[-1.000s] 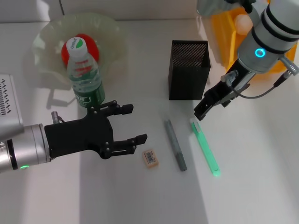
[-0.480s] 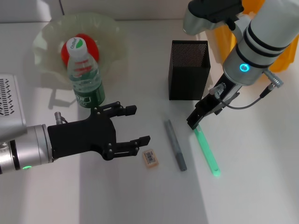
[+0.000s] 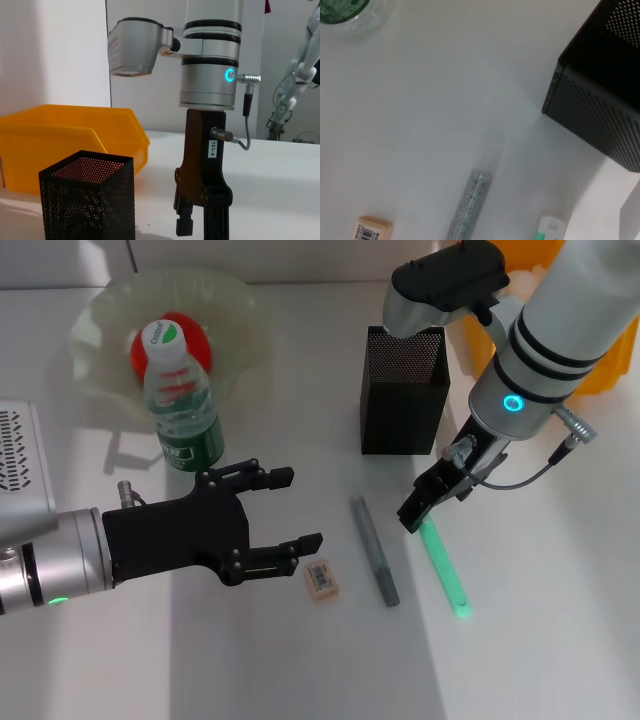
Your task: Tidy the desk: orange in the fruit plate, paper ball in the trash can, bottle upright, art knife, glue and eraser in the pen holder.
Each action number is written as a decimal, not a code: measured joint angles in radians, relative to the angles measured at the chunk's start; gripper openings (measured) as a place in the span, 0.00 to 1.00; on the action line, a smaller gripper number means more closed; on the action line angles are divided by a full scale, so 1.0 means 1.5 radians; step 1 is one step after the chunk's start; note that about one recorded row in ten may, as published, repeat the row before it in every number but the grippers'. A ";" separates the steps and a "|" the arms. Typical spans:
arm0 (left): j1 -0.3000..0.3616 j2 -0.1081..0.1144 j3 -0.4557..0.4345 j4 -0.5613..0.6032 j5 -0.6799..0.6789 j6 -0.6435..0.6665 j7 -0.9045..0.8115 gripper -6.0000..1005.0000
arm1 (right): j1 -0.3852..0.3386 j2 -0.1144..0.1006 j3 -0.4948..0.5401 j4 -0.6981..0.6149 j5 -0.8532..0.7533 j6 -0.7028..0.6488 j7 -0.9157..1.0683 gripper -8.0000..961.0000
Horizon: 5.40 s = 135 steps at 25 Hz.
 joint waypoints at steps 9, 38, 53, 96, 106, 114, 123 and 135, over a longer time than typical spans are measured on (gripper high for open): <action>0.001 0.000 0.000 -0.002 0.000 0.001 0.000 0.79 | 0.002 0.000 -0.007 0.009 0.001 0.005 0.000 0.86; -0.008 -0.001 0.002 -0.005 0.000 0.004 0.001 0.79 | 0.007 0.000 -0.008 0.046 0.037 0.026 0.000 0.45; -0.009 -0.002 0.004 -0.012 0.000 0.004 0.001 0.79 | 0.008 0.000 -0.016 0.055 0.037 0.032 0.000 0.42; -0.012 -0.001 -0.001 -0.014 -0.002 0.021 0.002 0.79 | -0.174 -0.010 0.257 -0.495 0.119 -0.196 -0.066 0.18; -0.010 0.000 -0.001 -0.014 -0.003 0.021 0.002 0.79 | -0.309 -0.008 0.338 -0.564 0.338 -0.020 -0.264 0.18; -0.012 -0.001 0.001 -0.014 -0.002 0.021 -0.001 0.79 | -0.326 -0.007 0.339 -0.349 0.536 0.061 -0.550 0.18; -0.012 -0.001 0.003 -0.017 0.000 0.021 -0.001 0.79 | -0.326 -0.007 0.343 -0.107 0.688 0.073 -0.895 0.18; -0.015 -0.002 0.003 -0.034 0.000 0.021 0.001 0.79 | -0.287 -0.007 0.345 0.031 0.740 0.129 -1.040 0.18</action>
